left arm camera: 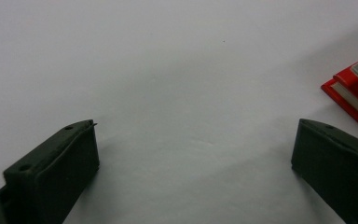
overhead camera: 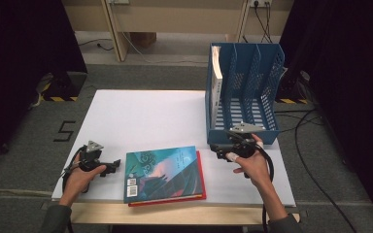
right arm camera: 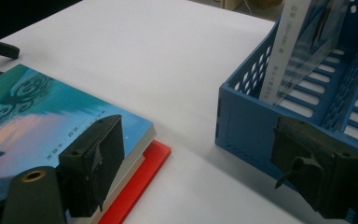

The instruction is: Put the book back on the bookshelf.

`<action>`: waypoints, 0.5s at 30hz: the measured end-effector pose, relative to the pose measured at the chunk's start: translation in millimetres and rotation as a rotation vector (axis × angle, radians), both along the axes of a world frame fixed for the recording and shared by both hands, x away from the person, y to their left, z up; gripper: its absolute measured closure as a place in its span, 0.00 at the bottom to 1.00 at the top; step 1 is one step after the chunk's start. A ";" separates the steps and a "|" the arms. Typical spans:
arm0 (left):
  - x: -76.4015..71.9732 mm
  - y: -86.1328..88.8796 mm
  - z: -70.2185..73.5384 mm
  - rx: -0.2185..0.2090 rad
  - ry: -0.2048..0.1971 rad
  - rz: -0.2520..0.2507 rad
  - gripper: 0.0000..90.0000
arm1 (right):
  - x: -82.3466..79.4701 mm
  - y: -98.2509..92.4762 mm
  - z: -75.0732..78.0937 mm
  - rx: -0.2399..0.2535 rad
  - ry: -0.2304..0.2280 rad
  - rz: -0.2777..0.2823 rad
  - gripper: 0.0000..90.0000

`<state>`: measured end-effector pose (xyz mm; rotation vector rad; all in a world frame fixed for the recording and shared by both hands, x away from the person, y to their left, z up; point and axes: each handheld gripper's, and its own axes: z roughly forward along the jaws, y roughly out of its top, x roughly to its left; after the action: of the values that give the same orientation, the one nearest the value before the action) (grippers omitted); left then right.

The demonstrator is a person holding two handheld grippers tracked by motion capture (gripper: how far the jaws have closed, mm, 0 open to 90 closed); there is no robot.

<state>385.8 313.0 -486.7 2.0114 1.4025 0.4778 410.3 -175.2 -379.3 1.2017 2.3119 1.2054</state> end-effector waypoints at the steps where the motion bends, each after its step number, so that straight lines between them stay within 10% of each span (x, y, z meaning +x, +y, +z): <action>1: 0.0 0.0 0.0 0.000 0.000 0.000 0.00 | 0.0 0.0 0.0 0.000 0.000 0.000 0.20; 15: -0.1 -0.1 -0.1 -0.003 -0.002 0.002 0.00 | -10.9 2.6 -21.5 -0.002 0.061 0.039 0.21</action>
<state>385.7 312.8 -486.8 2.0068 1.4031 0.4776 399.4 -172.6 -400.8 1.2145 2.3900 1.1957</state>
